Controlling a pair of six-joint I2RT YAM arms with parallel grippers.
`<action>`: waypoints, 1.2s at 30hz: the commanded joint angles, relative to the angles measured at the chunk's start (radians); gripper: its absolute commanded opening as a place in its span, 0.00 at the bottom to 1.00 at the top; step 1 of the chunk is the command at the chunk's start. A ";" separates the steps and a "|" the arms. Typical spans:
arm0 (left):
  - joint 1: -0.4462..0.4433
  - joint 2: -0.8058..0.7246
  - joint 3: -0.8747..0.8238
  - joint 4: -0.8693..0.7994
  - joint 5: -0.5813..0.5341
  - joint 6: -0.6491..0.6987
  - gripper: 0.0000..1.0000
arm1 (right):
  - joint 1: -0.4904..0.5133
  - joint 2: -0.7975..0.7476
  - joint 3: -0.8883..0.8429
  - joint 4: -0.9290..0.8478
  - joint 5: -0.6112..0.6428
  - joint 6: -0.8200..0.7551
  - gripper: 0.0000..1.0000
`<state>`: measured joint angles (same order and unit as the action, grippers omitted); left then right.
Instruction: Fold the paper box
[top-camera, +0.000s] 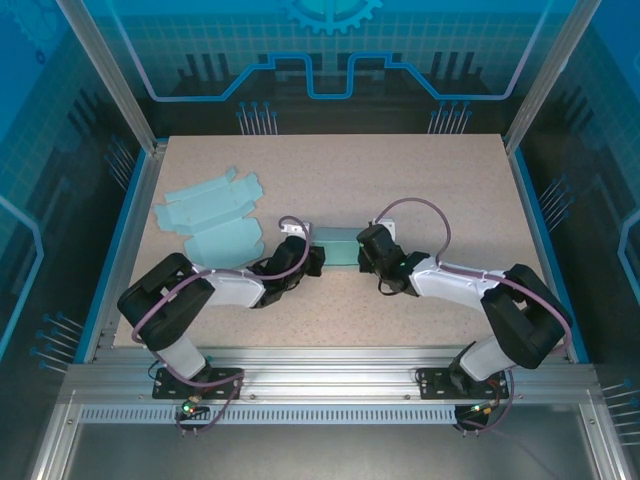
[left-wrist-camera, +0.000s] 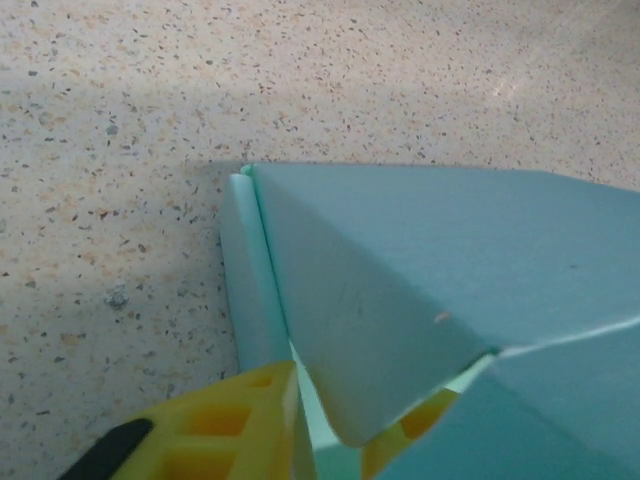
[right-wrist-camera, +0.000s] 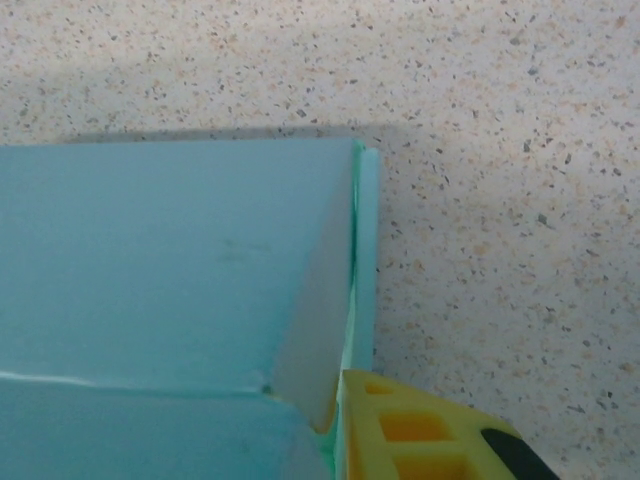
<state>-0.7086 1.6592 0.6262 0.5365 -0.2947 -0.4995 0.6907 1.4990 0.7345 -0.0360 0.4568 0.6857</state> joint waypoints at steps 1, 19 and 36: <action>-0.005 -0.004 -0.033 0.022 -0.014 -0.016 0.32 | 0.014 0.008 -0.027 -0.009 0.025 0.028 0.17; -0.015 -0.163 -0.153 -0.023 0.051 0.003 0.87 | 0.041 -0.062 -0.053 -0.123 0.062 0.044 0.47; -0.033 -0.570 -0.196 -0.449 0.125 -0.028 0.99 | 0.221 -0.396 -0.061 -0.531 0.210 0.147 0.96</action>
<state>-0.7353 1.2011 0.4320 0.2264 -0.2031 -0.5201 0.8799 1.1912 0.6846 -0.4210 0.6025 0.7856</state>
